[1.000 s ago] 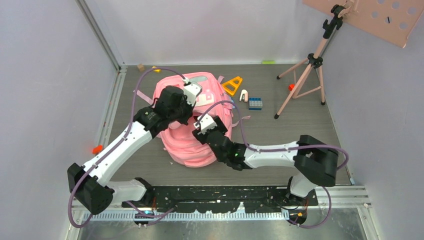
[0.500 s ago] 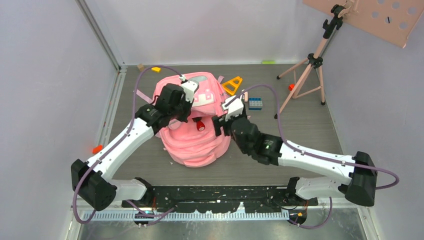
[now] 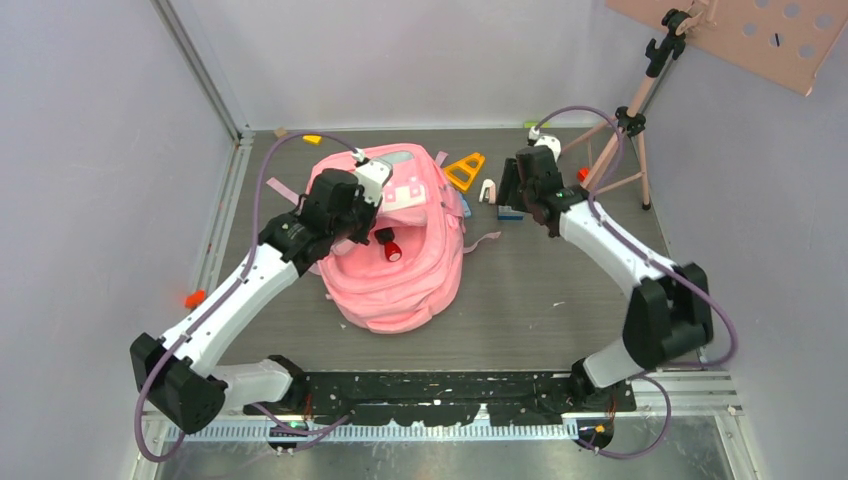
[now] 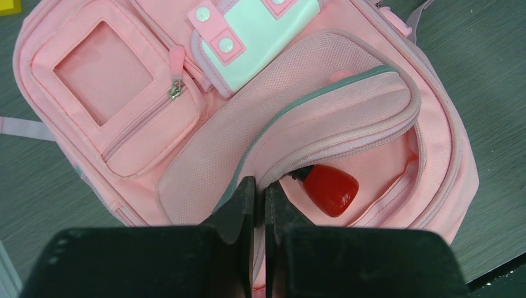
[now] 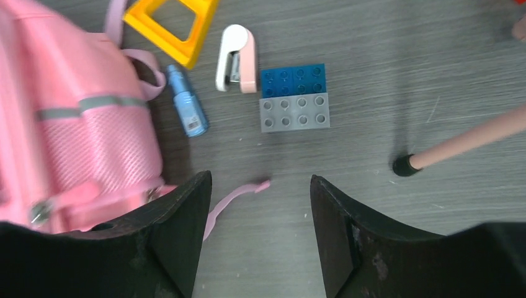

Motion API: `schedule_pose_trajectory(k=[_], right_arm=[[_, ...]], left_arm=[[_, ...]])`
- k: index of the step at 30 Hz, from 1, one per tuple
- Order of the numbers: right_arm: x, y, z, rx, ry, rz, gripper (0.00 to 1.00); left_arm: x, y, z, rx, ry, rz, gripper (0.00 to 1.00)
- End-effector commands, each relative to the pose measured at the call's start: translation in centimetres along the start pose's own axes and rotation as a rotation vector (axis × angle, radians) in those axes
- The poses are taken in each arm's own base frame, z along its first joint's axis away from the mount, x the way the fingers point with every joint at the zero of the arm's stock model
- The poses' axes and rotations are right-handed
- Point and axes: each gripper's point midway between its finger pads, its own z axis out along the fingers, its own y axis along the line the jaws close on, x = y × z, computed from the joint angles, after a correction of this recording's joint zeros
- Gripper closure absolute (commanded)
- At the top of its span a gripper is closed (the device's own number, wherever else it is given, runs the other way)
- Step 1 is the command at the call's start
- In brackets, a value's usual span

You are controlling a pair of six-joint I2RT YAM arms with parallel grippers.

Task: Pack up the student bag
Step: Pick up the stationery from the center of the board.

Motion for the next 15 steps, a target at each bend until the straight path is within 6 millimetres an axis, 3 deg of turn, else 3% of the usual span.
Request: schedule_pose_trajectory(k=[1, 5, 6, 7, 8, 9, 10, 15], right_arm=[[1.5, 0.3, 3.7, 0.003, 0.143, 0.039, 0.35], [0.7, 1.0, 7.5, 0.018, 0.143, 0.015, 0.35], [1.6, 0.8, 8.8, 0.034, 0.166, 0.005, 0.35], [0.7, 1.1, 9.5, 0.034, 0.149, 0.001, 0.35], [1.6, 1.0, 10.7, 0.046, 0.174, -0.009, 0.34], [0.9, 1.3, 11.2, 0.042, 0.164, -0.015, 0.34], [1.8, 1.3, 12.3, 0.051, 0.187, -0.025, 0.34], [1.1, 1.3, 15.2, 0.087, 0.182, -0.064, 0.30]], left_arm=[[-2.9, 2.0, -1.0, -0.079, -0.130, -0.002, 1.00], [-2.3, 1.7, -0.3, -0.067, -0.102, -0.002, 1.00], [-2.3, 1.6, -0.3, -0.059, -0.099, -0.002, 1.00], [-2.3, 1.4, -0.2, -0.052, -0.097, -0.003, 1.00], [-2.2, 1.3, -0.2, -0.045, -0.096, -0.004, 1.00], [-2.2, 1.2, -0.2, -0.041, -0.098, -0.004, 1.00], [-2.2, 1.2, -0.3, -0.039, -0.100, -0.005, 1.00], [-2.2, 1.2, -0.4, -0.041, -0.105, -0.002, 1.00]])
